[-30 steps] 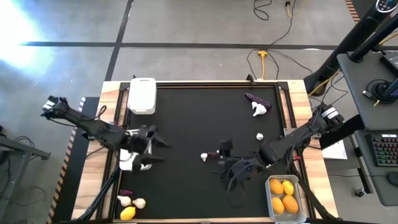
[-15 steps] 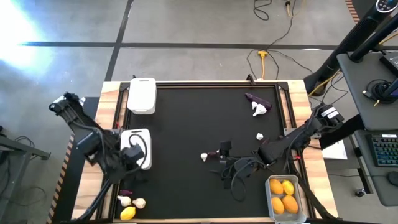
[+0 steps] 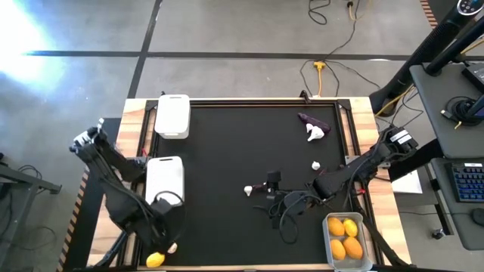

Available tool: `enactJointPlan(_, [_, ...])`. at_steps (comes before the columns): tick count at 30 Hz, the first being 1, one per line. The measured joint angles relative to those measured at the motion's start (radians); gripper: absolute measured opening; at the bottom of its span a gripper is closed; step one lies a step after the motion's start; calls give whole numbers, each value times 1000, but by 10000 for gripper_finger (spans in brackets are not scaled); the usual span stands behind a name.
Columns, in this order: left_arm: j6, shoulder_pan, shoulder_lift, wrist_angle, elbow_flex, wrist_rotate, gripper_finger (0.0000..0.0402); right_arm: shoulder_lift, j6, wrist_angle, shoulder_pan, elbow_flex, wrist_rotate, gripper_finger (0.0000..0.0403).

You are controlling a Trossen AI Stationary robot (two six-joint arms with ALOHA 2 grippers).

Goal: Sort produce into baskets
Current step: Put the lemon into the gray bin

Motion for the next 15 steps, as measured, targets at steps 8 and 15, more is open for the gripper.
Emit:
enactJointPlan(8, [17, 0, 138, 129, -12, 127, 280, 0, 1, 3, 0, -1, -2, 270])
enactJointPlan(15, [17, 0, 255, 154, -13, 216, 280, 0, 53, 3, 0, -1, -13, 270])
